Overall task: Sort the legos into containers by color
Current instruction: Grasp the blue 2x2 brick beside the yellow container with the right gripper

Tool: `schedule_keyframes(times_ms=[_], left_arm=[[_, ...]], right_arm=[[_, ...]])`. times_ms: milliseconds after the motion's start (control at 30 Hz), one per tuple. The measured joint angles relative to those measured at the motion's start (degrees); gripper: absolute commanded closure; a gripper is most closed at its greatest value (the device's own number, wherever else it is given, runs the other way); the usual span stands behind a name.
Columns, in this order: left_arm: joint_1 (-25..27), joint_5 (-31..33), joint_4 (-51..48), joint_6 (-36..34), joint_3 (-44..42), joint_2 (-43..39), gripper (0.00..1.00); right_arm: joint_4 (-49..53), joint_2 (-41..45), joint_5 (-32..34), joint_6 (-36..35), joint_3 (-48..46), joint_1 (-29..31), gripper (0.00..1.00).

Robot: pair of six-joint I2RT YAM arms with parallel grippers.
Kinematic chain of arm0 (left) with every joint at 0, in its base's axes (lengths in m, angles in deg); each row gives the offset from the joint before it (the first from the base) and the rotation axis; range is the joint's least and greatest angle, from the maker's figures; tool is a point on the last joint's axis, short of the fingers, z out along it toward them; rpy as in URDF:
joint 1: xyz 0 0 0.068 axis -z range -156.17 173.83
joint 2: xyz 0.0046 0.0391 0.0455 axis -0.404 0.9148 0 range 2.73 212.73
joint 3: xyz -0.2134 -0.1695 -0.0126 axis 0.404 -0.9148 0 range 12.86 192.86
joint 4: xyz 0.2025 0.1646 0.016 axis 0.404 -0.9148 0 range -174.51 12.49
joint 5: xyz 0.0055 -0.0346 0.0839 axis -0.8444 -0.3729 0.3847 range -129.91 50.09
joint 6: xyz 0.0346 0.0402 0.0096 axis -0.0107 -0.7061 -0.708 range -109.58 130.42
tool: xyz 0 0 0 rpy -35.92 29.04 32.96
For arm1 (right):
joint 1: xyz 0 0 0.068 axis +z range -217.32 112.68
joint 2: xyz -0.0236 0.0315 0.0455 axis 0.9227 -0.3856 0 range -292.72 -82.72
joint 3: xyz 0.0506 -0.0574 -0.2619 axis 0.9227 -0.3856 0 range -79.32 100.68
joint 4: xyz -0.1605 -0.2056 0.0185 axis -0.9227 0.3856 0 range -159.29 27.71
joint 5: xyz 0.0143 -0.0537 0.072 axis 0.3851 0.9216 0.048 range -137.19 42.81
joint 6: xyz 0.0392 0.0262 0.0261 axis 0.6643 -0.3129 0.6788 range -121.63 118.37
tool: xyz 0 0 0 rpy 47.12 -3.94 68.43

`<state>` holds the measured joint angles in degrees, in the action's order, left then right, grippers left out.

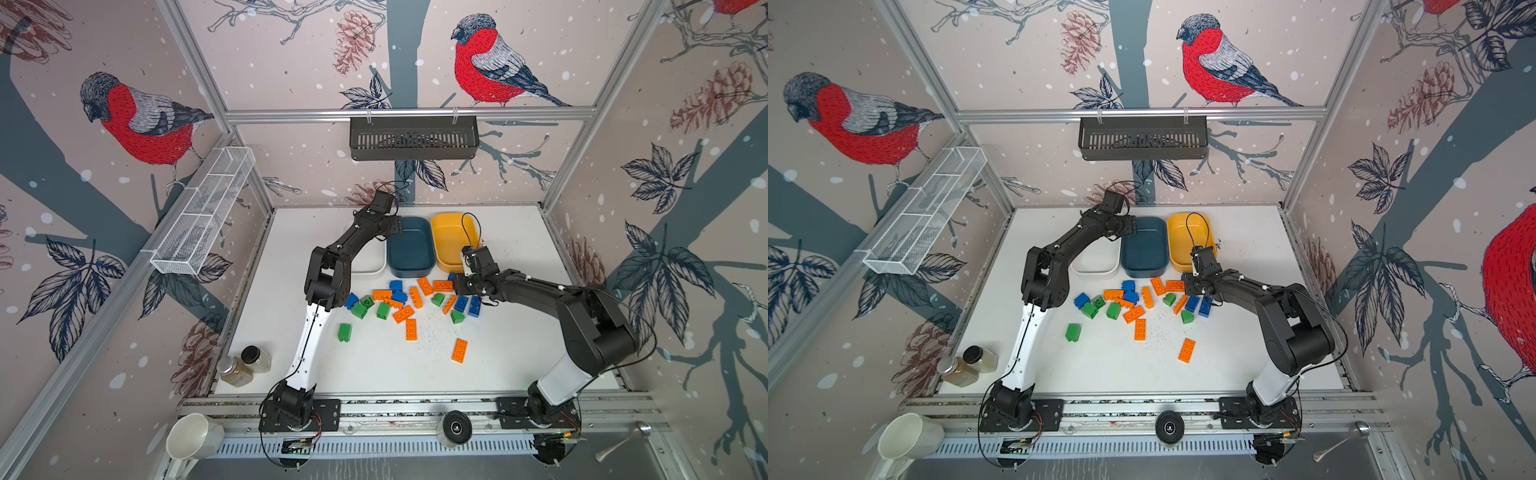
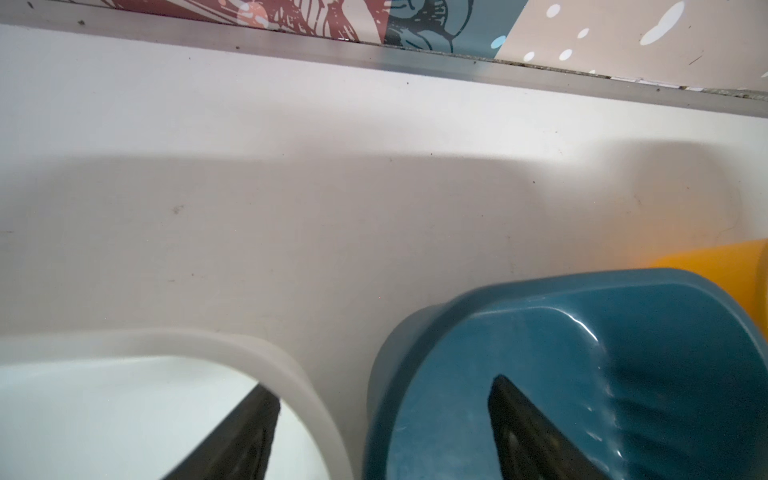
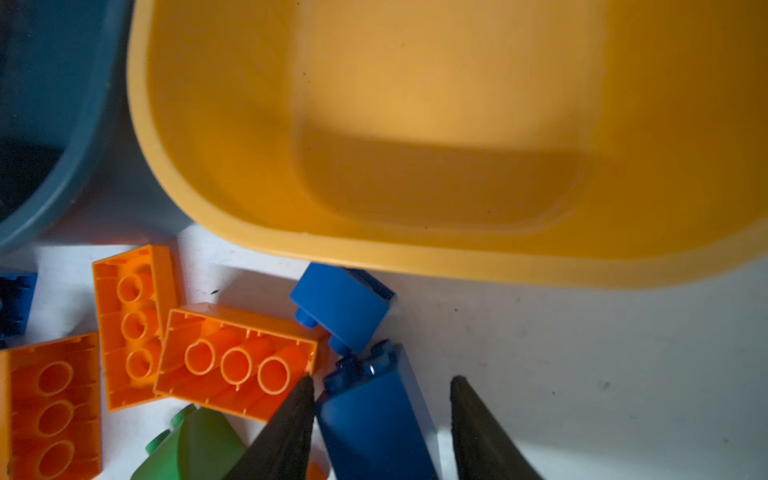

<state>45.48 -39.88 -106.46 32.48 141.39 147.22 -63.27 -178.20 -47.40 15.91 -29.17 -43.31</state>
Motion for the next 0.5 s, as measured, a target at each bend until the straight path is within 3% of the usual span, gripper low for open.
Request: schedule_keyframes(times_ms=[500], left_arm=[[-0.26,0.07,0.37,0.46,4.26,2.14,0.19]], right_arm=[[0.81,-1.6,1.62,-1.22,0.85,0.24,0.67]])
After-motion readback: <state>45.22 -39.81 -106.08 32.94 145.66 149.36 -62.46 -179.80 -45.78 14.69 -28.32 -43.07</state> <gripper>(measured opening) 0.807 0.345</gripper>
